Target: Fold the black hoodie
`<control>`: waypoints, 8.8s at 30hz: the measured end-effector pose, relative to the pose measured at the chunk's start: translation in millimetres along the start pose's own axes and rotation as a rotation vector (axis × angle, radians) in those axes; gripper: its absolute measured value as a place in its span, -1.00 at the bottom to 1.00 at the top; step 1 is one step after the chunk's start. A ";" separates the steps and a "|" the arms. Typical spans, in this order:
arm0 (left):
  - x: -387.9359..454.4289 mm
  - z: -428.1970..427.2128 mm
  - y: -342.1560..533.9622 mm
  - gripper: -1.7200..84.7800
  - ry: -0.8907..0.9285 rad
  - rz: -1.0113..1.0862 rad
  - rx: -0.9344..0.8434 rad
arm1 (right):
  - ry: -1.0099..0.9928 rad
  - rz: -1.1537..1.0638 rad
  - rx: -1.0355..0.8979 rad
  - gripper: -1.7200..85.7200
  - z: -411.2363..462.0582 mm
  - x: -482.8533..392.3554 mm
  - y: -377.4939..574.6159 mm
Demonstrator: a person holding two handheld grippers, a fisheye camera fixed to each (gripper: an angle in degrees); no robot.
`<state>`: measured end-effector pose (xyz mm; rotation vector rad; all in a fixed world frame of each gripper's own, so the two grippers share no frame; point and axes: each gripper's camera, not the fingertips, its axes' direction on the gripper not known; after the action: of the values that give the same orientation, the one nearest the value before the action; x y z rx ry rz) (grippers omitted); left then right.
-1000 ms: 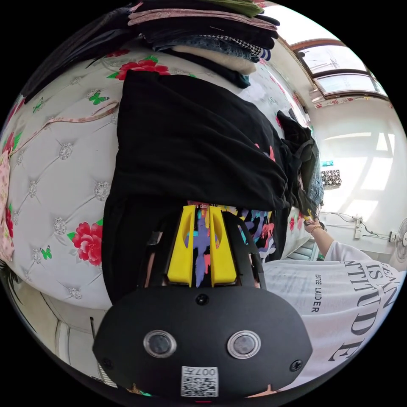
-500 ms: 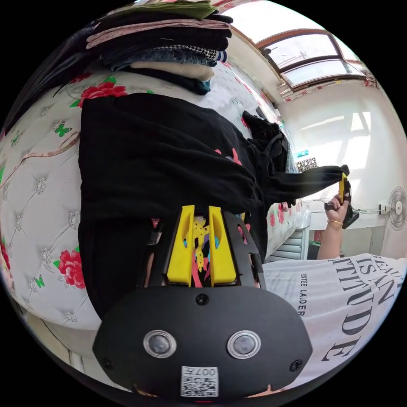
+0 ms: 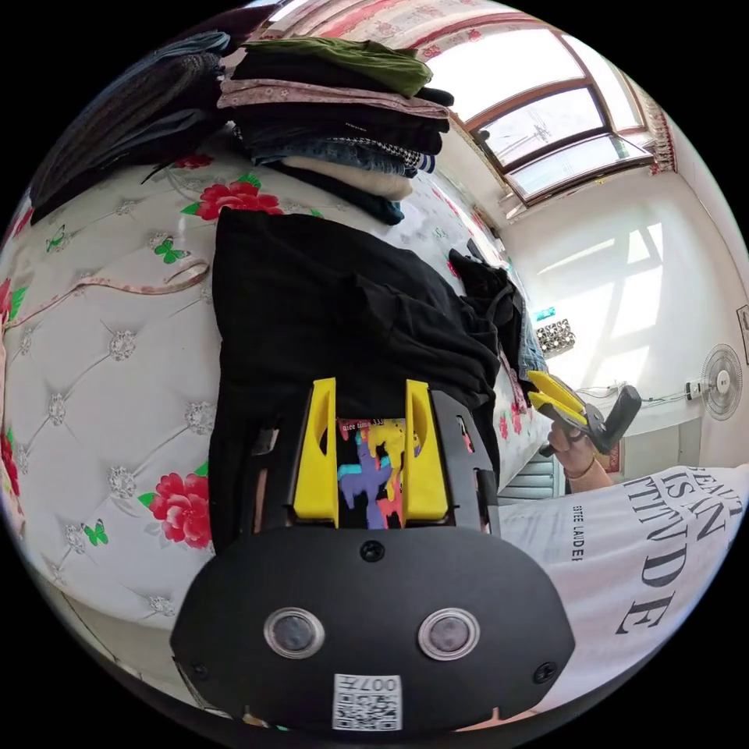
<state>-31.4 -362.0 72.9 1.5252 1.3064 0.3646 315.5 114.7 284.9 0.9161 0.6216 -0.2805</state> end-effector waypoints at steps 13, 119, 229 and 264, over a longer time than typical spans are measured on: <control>3.3 87.1 -123.5 -0.97 -0.022 0.182 -0.171 | 0.291 -0.255 -0.530 -0.91 206.2 20.0 51.6; 6.7 180.1 -40.8 -0.89 -0.167 0.478 -0.307 | 0.357 0.581 -0.070 -0.89 79.4 512.2 46.6; 40.2 72.8 310.6 -0.66 -0.507 0.020 -0.362 | 0.093 0.635 -0.548 -0.73 122.4 139.2 222.2; 118.4 -55.5 186.5 -0.89 0.032 0.170 -0.240 | -0.359 0.579 -0.121 -0.93 -72.1 313.5 146.1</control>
<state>68.5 -206.6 206.1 1.4340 1.1157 0.6335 606.2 268.8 156.2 0.8632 0.0279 0.1134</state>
